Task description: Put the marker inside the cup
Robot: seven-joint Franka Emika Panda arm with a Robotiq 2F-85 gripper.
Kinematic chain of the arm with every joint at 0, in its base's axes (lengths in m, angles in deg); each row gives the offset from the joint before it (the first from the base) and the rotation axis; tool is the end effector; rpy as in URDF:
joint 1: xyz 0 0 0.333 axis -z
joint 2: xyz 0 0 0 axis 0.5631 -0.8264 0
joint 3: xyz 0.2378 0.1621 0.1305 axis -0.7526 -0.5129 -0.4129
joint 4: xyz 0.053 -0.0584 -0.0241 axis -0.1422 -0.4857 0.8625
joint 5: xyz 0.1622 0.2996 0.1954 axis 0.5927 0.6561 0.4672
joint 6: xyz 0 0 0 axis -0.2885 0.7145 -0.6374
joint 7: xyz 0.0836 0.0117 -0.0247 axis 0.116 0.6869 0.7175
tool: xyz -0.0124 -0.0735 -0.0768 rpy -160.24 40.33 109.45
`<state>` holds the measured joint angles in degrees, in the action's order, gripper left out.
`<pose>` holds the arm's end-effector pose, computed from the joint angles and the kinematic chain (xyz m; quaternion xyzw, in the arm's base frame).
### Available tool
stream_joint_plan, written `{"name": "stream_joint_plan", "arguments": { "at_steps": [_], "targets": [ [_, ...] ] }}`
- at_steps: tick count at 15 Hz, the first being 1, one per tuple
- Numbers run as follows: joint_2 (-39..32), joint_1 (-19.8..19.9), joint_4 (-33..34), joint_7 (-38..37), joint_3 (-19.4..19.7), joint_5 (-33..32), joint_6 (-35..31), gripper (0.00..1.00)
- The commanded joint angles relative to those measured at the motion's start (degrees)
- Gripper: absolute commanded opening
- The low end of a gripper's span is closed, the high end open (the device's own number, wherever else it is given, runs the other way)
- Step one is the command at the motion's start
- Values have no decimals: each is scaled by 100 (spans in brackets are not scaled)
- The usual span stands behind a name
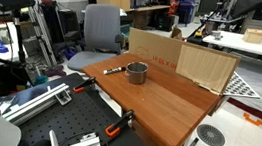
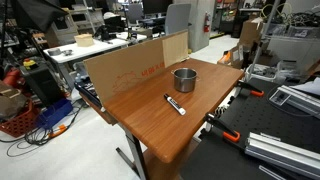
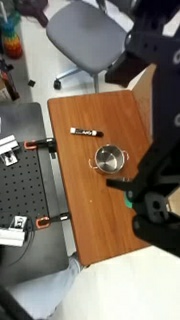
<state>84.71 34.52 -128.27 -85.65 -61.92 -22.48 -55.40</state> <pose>0.4302 -0.0648 0.5770 -0.9892 0.0588 0.0765 0.1101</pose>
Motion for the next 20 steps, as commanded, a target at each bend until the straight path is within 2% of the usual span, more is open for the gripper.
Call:
{"name": "stream_joint_plan", "arguments": {
  "at_steps": [1, 11, 20],
  "targets": [
    [-16, 167, 23, 43, -136, 38, 20, 100],
    [-15, 167, 28, 43, -136, 38, 20, 100],
    [-250, 127, -125, -20, -299, 75, -42, 100]
  ]
}}
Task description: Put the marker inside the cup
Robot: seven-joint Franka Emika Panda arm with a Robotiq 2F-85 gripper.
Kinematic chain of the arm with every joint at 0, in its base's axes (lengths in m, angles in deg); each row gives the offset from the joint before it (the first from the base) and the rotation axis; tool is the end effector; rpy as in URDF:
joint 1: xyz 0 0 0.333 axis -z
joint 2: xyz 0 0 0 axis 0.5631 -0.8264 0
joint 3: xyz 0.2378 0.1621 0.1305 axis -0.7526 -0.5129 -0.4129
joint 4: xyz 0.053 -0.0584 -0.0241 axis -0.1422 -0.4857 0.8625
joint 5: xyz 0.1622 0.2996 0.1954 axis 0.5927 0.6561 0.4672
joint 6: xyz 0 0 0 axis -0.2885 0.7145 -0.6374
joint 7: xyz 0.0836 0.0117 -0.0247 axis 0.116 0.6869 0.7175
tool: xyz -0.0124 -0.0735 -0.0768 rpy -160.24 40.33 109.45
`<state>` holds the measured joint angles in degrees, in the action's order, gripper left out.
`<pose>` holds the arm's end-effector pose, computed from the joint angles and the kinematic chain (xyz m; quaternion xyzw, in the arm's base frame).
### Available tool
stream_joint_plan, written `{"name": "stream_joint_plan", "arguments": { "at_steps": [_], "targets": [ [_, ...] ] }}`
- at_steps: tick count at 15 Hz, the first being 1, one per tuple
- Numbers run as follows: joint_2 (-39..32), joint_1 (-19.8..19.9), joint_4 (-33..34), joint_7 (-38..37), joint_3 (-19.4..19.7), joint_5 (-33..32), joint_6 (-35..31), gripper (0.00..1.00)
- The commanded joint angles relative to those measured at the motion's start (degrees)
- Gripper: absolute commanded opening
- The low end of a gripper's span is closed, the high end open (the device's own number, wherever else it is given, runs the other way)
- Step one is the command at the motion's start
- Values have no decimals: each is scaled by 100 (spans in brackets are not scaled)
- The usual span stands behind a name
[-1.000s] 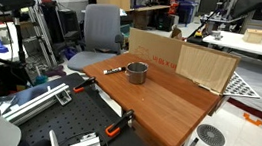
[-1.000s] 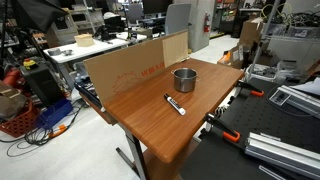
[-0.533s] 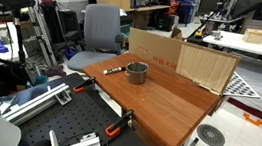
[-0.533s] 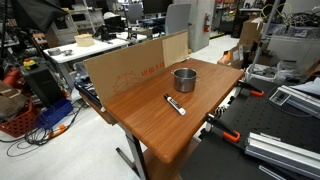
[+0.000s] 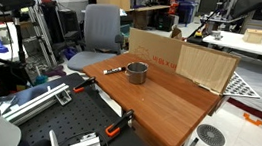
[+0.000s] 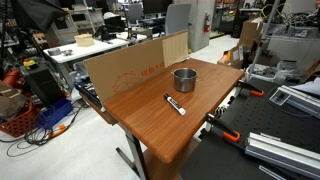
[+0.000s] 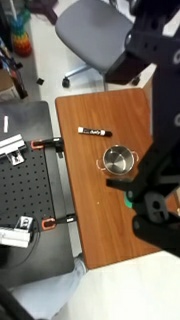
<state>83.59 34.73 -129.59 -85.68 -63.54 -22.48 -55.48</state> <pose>0.4343 -0.0519 0.5586 -0.9884 0.0497 0.0980 0.1050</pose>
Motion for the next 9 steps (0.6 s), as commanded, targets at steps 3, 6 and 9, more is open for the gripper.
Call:
{"name": "stream_joint_plan", "arguments": {
  "at_steps": [3, 6, 9],
  "targets": [
    [-290, 68, -145, -38, -243, 109, -267, 100],
    [-438, 31, -353, -150, -410, 56, -617, 100],
    [-633, -23, -458, -144, -531, 130, -745, 100]
  ]
}}
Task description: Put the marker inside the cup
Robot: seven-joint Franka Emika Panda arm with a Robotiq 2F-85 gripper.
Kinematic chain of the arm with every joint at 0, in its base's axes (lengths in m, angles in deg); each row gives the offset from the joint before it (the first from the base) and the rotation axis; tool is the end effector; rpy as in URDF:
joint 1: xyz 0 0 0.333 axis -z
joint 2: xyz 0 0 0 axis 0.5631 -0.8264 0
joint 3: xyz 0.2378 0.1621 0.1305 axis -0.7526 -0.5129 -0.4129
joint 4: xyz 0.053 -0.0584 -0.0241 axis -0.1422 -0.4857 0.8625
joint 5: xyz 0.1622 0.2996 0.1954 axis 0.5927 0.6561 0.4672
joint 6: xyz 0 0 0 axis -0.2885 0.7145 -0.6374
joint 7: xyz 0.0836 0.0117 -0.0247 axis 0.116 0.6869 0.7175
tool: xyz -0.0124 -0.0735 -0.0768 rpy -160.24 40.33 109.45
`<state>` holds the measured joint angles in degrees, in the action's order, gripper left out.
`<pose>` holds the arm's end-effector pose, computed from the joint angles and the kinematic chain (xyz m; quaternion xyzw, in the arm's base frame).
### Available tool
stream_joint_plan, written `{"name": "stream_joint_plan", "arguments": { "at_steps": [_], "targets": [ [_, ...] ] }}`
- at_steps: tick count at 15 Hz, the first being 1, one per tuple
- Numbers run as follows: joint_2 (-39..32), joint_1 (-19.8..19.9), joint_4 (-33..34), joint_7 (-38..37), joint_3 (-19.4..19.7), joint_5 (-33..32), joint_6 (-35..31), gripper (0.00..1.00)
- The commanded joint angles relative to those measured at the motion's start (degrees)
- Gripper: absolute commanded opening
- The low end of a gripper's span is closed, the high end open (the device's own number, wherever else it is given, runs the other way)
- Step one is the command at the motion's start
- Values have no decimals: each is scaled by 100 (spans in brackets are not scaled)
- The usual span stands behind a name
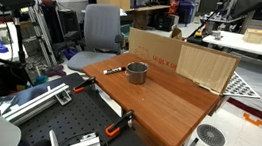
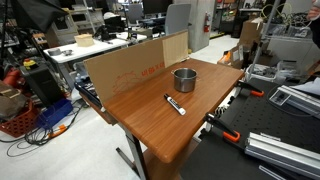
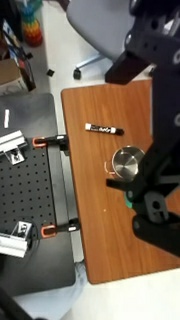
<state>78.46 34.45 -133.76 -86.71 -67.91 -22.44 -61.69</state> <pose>0.4578 -0.0141 0.4926 -0.9873 0.0324 0.1290 0.0864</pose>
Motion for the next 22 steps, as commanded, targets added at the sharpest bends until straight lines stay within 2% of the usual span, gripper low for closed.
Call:
{"name": "stream_joint_plan", "arguments": {
  "at_steps": [1, 8, 18, 22],
  "targets": [
    [-198, -18, -73, -23, -128, 157, -169, 100],
    [-903, -148, -171, -275, -417, 165, -732, 100],
    [-1749, -472, -527, -848, -775, 237, -2227, 100],
    [-2020, -644, -767, -1073, -911, 237, -3103, 100]
  ]
}}
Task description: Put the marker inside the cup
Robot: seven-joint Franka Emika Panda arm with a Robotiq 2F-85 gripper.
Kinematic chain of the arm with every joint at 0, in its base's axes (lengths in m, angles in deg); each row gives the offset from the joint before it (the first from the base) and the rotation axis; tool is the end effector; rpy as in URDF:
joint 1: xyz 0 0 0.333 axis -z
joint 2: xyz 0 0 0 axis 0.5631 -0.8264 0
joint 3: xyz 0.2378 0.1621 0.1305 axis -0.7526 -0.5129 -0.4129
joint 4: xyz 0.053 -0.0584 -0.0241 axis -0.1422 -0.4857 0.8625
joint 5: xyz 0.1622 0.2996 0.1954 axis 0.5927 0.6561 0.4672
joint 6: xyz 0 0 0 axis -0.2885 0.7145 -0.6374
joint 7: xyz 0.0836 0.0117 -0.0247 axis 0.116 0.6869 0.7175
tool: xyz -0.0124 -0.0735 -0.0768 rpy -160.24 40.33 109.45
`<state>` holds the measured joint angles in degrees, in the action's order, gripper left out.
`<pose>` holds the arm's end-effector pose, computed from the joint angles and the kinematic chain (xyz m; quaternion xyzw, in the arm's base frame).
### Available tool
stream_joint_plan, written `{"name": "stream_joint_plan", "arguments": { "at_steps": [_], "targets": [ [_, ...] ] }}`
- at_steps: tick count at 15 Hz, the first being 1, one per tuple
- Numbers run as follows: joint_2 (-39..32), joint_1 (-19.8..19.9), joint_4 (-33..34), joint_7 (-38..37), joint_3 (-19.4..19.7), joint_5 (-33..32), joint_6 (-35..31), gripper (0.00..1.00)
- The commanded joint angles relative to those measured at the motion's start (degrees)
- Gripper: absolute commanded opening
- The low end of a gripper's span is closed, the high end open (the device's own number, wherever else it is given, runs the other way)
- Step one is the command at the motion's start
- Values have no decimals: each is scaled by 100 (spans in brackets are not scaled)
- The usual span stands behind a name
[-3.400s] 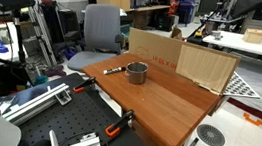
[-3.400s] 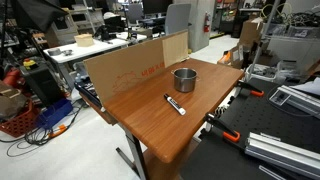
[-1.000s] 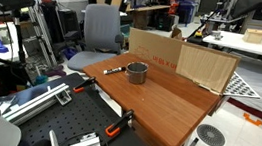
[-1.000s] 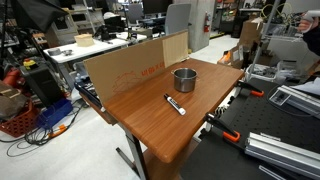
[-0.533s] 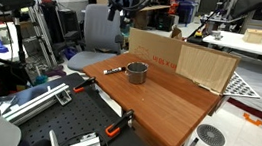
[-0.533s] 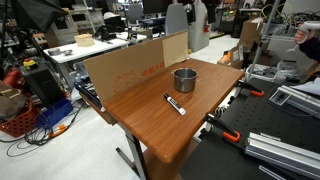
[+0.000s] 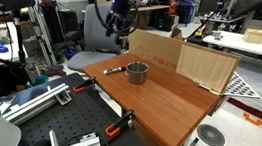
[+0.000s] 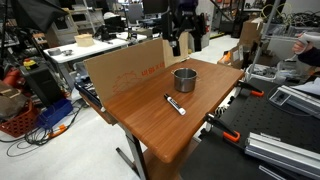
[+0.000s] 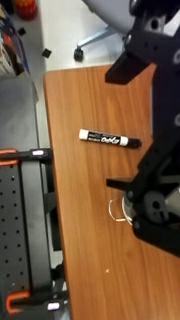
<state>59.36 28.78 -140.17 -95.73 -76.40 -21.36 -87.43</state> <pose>0.4984 0.1025 0.3071 -0.9884 0.0257 0.1402 0.0520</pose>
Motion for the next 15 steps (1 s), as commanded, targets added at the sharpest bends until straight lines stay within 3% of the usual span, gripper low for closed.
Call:
{"name": "stream_joint_plan", "arguments": {
  "at_steps": [1, 7, 15],
  "targets": [
    [-177, -118, -164, -224, -89, 121, -681, 100],
    [-687, -402, -358, -635, -177, -122, -1475, 100],
    [-1388, -792, -407, -1525, 64, -985, -2460, 100]
  ]
}}
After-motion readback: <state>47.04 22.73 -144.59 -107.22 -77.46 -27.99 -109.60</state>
